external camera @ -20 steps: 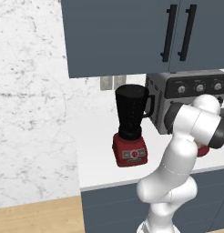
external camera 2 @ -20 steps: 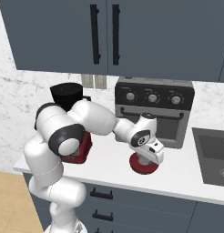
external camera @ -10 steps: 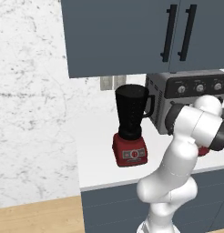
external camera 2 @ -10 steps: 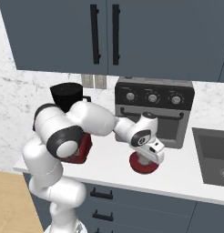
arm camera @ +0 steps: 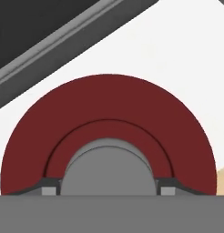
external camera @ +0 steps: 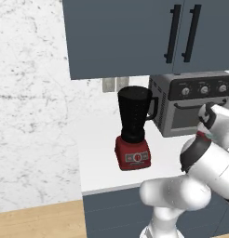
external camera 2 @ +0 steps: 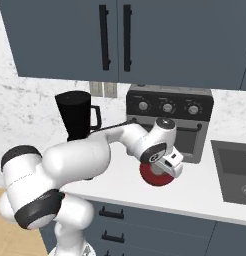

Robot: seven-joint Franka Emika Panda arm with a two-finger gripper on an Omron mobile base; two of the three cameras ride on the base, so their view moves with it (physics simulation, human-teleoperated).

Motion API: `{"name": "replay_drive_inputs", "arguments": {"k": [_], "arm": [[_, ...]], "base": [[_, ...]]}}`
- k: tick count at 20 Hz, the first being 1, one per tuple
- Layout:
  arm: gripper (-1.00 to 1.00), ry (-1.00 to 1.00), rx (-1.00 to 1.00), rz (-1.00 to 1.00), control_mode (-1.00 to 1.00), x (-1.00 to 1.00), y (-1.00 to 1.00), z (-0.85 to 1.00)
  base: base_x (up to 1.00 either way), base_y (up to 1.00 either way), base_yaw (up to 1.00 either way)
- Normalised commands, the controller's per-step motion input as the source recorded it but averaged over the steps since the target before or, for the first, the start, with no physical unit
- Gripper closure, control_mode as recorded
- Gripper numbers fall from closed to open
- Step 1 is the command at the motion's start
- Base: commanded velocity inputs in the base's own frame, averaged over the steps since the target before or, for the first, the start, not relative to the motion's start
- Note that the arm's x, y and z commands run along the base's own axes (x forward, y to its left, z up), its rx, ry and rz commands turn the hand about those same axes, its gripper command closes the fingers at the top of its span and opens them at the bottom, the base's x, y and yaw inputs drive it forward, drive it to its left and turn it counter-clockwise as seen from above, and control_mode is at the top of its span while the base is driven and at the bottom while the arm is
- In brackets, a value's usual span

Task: Close the lid blender by securely placing the lid on top.

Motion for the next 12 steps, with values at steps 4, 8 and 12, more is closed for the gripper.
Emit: {"name": "replay_drive_inputs", "arguments": {"k": [4,8,12], "arm": [[1.0,-0.13,-0.04,-0.04,-1.0,-0.44,0.3,1.0],[1.0,-0.1,-0.07,-0.07,-1.0,-0.3,0.42,1.0],[1.0,-0.07,-0.14,-0.02,-1.0,-0.05,0.62,1.0]], "base": [[0.0,0.0,0.0],[0.0,0.0,0.0],[0.0,0.0,0.0]]}}
